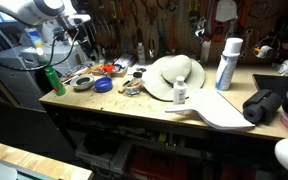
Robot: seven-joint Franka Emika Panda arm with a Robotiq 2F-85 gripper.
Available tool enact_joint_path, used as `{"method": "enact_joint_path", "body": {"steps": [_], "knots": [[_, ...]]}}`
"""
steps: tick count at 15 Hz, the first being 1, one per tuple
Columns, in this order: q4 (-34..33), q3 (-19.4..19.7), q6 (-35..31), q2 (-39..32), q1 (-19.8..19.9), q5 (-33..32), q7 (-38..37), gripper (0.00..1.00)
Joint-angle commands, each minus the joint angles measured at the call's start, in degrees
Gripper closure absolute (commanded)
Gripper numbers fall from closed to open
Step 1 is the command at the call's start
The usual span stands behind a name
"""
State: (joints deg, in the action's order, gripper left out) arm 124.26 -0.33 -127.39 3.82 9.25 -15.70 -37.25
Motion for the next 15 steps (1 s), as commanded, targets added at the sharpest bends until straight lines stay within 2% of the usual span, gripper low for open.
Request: {"method": "enact_joint_path", "body": {"steps": [1,8,15], "knots": [[-7.05,0.61,0.34,-7.89,-2.65,-1.19,-4.69,0.0],[-15.15,2.76,3.71,-17.2,-7.8,-4.26,-4.08,0.0],[-17.92,5.01,4.02,-21.78,-10.08,-4.24,-3.62,0.0]]}}
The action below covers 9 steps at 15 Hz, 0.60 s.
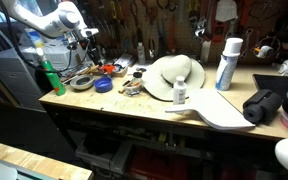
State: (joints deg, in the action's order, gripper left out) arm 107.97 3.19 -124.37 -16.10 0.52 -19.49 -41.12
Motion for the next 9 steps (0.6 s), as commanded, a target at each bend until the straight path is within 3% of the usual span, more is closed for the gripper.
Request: {"method": "enact_joint_path", "body": {"steps": [1,6,7,8,9], "knots": [[-1.84,1.75,1.07,-2.29,-1.49,-0.43,0.24,0.0],[-2.28,2.68,2.13,-3.59,-1.82,-0.06,1.75,0.2],[-2.16,2.74,1.99,-3.72,-1.86,0.02,2.05,0.39],[-2.07,2.74,1.74,-3.85,-1.83,0.27,2.39,0.39],[-2.03,2.74,1.72,-3.95,-1.85,0.37,2.65,0.47]]}}
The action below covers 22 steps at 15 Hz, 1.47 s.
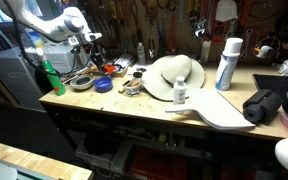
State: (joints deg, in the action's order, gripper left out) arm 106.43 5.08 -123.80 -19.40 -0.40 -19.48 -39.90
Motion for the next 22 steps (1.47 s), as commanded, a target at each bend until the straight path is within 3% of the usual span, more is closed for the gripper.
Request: {"method": "enact_joint_path", "body": {"steps": [1,2,3,13,18,22], "knots": [[-0.36,0.85,1.11,-0.61,-0.98,0.4,1.73,0.55],[-0.22,0.83,1.08,-0.39,-1.01,0.48,2.11,0.62],[0.1,0.83,1.21,0.3,-1.08,0.45,2.38,0.63],[8.97,0.4,12.04,14.22,1.27,3.21,9.6,0.63],[12.5,0.59,4.9,12.19,2.76,6.86,7.24,0.63],[13.08,1.7,2.67,10.32,3.2,5.68,5.2,0.63]]}}
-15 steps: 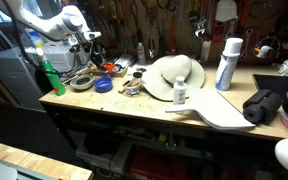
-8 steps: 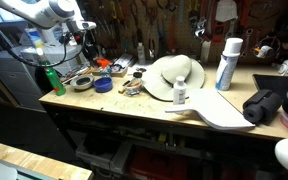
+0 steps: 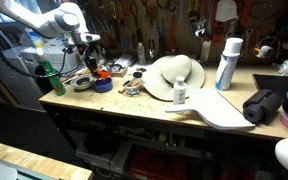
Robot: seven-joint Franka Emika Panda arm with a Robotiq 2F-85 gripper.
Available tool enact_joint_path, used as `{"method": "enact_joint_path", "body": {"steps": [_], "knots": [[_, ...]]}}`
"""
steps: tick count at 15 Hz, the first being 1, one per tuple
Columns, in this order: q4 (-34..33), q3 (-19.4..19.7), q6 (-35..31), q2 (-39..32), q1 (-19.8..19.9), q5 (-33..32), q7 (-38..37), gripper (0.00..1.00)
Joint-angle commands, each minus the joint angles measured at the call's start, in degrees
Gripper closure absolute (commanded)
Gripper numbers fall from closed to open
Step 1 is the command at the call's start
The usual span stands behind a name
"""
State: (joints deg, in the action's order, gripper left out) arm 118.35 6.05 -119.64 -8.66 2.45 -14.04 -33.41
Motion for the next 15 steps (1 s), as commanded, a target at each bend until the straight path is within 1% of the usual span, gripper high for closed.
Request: {"method": "enact_joint_path", "body": {"steps": [1,3,4,5,7,11,14,15], "knots": [[1.36,0.97,-1.53,-0.66,0.46,0.2,-1.05,0.63],[1.36,1.0,-1.57,-1.14,0.67,1.82,-0.05,0.63],[1.54,0.79,-1.75,-1.03,0.67,2.82,0.6,0.13],[1.66,0.63,-2.16,-0.83,0.64,3.94,0.85,0.11],[1.85,0.44,-2.86,-0.08,0.6,5.94,1.47,0.0],[2.99,1.11,-3.8,4.66,1.22,6.6,2.06,0.0],[6.48,0.6,-7.03,11.43,2.05,8.8,11.44,0.0],[1.33,0.59,-4.25,5.59,1.71,6.45,6.39,0.0]]}}
